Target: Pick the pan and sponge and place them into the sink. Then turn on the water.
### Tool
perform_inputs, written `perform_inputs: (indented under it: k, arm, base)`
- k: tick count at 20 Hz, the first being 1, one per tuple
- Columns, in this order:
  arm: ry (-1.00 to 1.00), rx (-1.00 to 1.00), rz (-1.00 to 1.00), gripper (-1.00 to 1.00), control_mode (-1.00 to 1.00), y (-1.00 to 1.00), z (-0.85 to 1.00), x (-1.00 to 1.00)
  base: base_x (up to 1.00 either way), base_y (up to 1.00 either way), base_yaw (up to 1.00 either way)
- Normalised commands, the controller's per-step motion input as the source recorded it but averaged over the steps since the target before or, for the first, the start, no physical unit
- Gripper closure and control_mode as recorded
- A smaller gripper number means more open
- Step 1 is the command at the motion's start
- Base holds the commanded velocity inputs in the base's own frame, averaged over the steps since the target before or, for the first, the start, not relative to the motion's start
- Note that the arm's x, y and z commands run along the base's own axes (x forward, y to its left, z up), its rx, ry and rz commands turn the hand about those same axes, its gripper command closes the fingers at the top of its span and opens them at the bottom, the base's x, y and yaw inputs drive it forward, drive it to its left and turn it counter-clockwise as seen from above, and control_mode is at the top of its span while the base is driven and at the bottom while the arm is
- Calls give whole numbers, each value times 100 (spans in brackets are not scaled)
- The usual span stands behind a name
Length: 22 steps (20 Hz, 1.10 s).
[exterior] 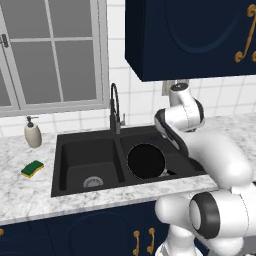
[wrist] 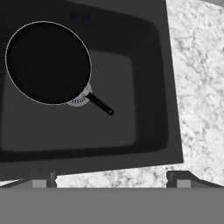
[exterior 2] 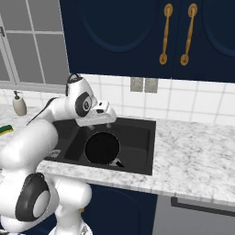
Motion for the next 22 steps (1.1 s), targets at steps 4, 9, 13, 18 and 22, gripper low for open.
perform_inputs:
  k: [4, 9, 13, 18, 22]
  arm:
    - [-1, 19, -17, -100, -100, -11, 12, -62]
    - [-9, 4, -12, -100, -100, -2, 0, -32]
    - [-6, 4, -2, -100, -100, 0, -1, -22]
    - [-2, 1, 0, -100, -100, 0, -13, -15]
    - [0, 7, 3, -100, -100, 5, -4, -26]
  base:
    - [0, 0, 0]
    - [0, 0, 0]
    - [0, 0, 0]
    - [0, 0, 0]
    - [0, 0, 0]
